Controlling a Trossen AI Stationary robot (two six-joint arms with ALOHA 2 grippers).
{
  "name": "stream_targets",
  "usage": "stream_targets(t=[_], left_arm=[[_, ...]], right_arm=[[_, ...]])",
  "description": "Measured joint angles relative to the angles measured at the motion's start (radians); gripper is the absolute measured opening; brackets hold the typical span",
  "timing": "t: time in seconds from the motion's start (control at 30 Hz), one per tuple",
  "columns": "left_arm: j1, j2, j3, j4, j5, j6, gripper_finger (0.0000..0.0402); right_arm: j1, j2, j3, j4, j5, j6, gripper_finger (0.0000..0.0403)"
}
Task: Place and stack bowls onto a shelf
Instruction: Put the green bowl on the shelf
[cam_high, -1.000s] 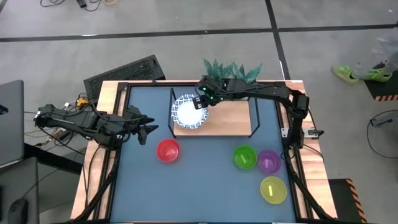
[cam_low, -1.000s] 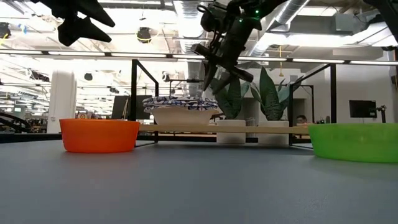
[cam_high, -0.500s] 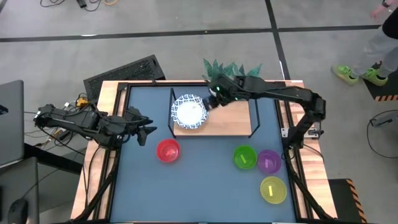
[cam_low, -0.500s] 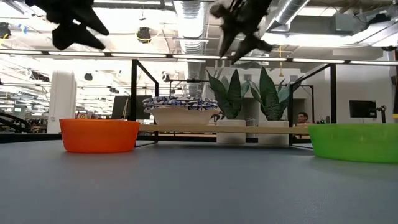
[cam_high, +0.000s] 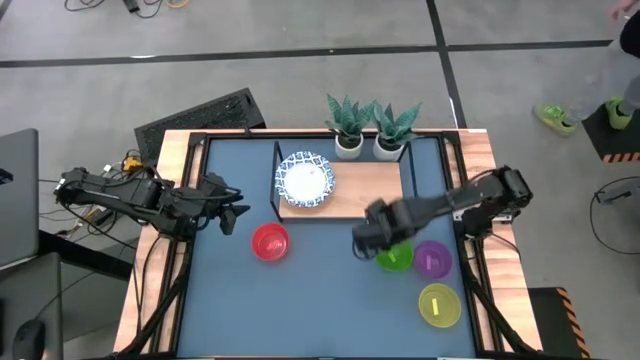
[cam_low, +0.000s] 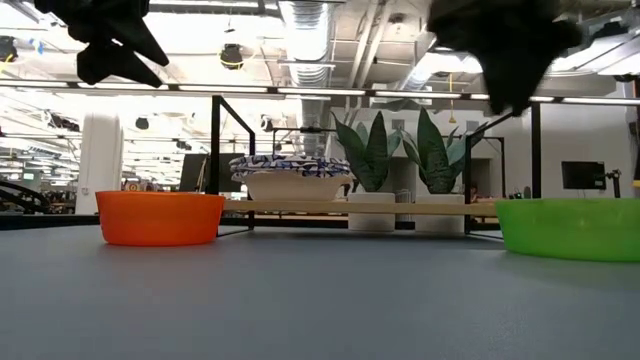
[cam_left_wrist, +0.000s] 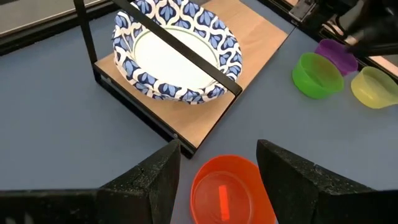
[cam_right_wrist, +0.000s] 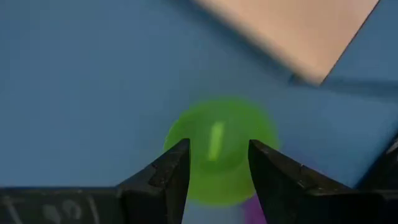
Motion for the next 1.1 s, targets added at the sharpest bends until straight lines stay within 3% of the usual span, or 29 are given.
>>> stream_targets(t=[0.3,0.5,0.67,1.1], left_arm=[[0.0,0.0,0.0,0.001,-0.007,0.0,0.0197],[0.0,0.0,-0.001,0.0,-0.01,0.028,0.0197],[0.0,0.0,-0.018,0.011,-0.01,0.024,0.0197],[0.0,0.0,-0.078,0.016,0.019,-0.062,0.0197]], right_arm=[[0.174,-0.005,-0.134,0.035,-0.124,0.238,0.0186],[0.251,-0.004,-0.174,0.248,-0.07,0.08,0.0186],[0.237,-0.005,-0.174,0.219,-0.011,0.025,0.0186],[0.174,0.036,-0.174,0.265,-0.014,-0.186,0.0186]])
